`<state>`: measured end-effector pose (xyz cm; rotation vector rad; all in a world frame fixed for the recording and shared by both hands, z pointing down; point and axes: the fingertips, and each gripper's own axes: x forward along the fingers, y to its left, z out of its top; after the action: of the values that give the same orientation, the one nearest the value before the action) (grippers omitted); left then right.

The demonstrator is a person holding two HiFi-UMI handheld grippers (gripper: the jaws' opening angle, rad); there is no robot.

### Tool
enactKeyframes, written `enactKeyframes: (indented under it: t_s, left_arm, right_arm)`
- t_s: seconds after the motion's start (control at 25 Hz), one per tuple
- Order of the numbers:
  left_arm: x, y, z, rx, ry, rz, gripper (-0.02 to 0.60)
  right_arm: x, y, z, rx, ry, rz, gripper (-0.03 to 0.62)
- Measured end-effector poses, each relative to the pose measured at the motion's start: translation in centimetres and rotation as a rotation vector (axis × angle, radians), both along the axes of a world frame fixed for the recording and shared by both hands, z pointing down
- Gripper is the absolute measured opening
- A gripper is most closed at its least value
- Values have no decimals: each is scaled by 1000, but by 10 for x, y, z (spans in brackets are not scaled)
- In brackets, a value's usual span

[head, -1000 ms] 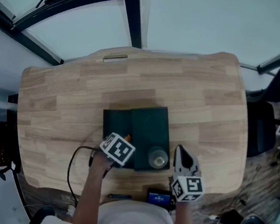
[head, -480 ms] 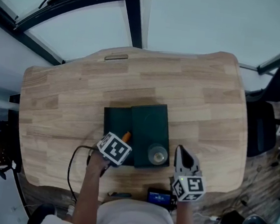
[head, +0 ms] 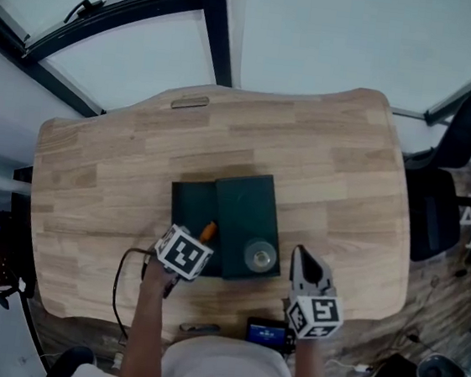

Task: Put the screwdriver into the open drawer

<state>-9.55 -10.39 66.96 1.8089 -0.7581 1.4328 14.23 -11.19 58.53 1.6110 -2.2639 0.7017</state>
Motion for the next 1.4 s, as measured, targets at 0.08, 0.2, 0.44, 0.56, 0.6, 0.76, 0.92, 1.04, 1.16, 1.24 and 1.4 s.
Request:
enactKeyframes:
  t_s: [0.08,0.2,0.44,0.56,0.6,0.76,0.92,1.04,1.16,1.24,1.4]
  left_arm:
    - [3,2,-2,8,27,-14,106]
    - [5,0,-8,32,45,-23,106]
    - [-1,-15,-25,150,56,-71,106]
    - [-1,-19,-33,180,87,-94,104]
    - [-2,-22,-38,198,92,-100,104]
    - [1,-25,-49,272,134,-143,15]
    - [2,-24,-62,324,167,-162,0]
    - [6,-22,-72,379,187,-138,0]
    - [11,-18,-85,450,208,-123,0]
    - [12,-16,-95,496,217,-130,0]
    - [8,-12,-117,575,240,-162,0]
  right_arm:
    - [-2,-1,-4,12,1,-1,-4]
    - [-5,-4,-11,30,9,-5,-3]
    - [-11,-10,-34,93,-9,3,-3]
    - [-14,-9,-41,105,-13,-8,-4]
    - [-15,-8,-43,107,-12,-16,-3]
    - [-19,-4,-51,122,6,-53,-3]
    - [-20,-1,-59,139,30,-56,-4]
    - [-22,-1,-69,165,61,-69,-3]
    - [-22,2,-77,189,76,-80,-3]
    - [-24,4,-86,208,70,-83,-3]
    - [-30,12,-104,244,48,-82,-3]
